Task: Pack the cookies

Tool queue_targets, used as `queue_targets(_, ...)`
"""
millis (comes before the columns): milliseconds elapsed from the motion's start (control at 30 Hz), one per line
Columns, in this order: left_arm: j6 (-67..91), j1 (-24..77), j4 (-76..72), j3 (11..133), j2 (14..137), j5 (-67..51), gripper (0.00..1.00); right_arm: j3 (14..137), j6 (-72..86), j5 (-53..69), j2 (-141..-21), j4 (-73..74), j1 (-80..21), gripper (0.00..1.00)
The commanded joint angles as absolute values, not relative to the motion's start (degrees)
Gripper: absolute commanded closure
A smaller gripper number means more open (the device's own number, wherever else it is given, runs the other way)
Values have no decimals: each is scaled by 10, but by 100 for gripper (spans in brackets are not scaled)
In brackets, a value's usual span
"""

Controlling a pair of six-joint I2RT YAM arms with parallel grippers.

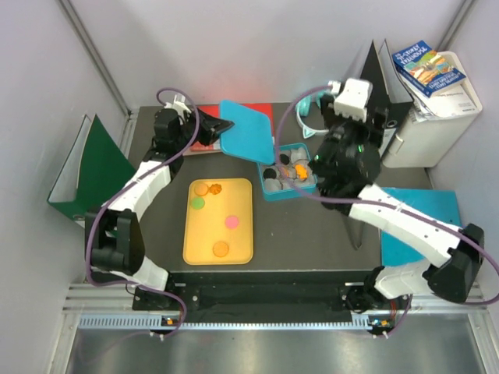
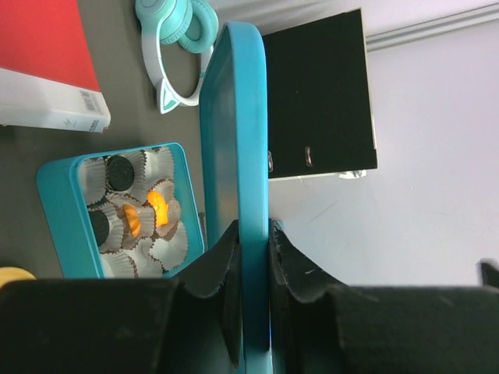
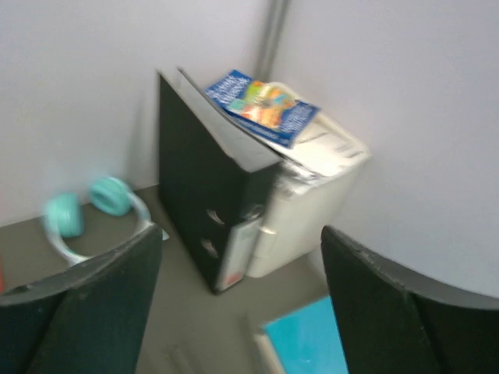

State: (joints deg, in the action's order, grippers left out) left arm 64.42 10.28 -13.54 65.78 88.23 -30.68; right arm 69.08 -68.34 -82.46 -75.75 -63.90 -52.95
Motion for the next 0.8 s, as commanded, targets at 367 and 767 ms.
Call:
queue_targets(367, 674, 105, -267, 600, 854, -332, 100, 752, 266, -44, -723, 180, -238, 9)
queue_targets(767, 775, 132, -573, 497, 961, -329, 100, 484, 417, 179, -696, -165, -186, 21)
